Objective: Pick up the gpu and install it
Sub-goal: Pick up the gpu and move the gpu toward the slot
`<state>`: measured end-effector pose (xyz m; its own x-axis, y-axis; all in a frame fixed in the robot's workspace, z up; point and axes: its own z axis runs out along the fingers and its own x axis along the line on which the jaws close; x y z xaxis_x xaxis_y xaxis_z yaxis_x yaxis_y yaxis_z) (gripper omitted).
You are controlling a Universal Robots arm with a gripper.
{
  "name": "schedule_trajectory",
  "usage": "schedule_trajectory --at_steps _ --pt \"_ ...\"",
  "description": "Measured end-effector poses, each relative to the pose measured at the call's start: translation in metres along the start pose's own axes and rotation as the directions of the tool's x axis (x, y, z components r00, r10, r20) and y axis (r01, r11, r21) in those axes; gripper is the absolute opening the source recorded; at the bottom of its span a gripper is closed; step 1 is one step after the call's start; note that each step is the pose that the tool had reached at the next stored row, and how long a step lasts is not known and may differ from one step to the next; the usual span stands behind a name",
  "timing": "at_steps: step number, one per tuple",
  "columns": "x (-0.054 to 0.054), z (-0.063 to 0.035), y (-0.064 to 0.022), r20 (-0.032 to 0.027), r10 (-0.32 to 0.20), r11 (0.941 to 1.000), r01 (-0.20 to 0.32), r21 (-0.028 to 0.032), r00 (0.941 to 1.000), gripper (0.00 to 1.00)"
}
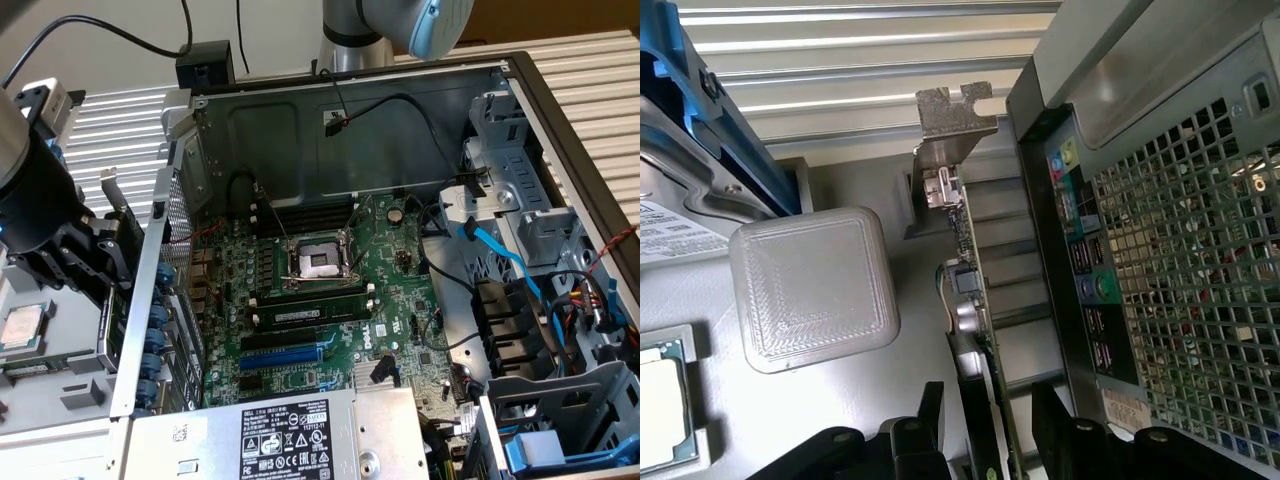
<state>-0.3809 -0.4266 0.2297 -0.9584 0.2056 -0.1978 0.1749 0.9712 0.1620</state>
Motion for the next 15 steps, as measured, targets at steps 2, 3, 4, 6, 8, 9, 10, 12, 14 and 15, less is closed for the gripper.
schedule_trajectory --at_steps 2,3,4,6,8,9,10,12,14,15 --pt "0.0 0.0 0.0 0.0001 0.0 1.0 0.0 0.0 1.0 0.47" --pt "0.0 0.0 0.0 0.0001 0.0 1.0 0.0 0.0 1.0 0.47" --pt "0.0001 0.0 0.0 0.0001 0.0 1.0 0.0 0.0 1.0 0.47" --pt "0.0003 0.0 -0.0002 0.0 -0.002 1.0 0.002 -0.0038 1.0 0.47" --pt "0.0001 0.0 -0.0006 -0.0023 -0.015 0.9999 0.015 -0.0084 0.9999 0.47" --pt "0.0001 0.0 -0.0007 -0.0027 -0.017 0.9998 0.017 -0.0094 0.9998 0.47" --pt "0.0 0.0001 -0.0008 -0.003 -0.02 0.9998 0.02 -0.0103 0.9998 0.47" --pt "-0.0001 0.0 -0.0017 -0.0035 -0.026 0.9996 0.026 -0.0117 0.9997 0.47" --pt "0.0 0.0 -0.0027 -0.0029 -0.026 0.9996 0.026 -0.0126 0.9996 0.47" --pt "0.0 0.0002 -0.0032 -0.0022 -0.026 0.9996 0.026 -0.0129 0.9996 0.47"
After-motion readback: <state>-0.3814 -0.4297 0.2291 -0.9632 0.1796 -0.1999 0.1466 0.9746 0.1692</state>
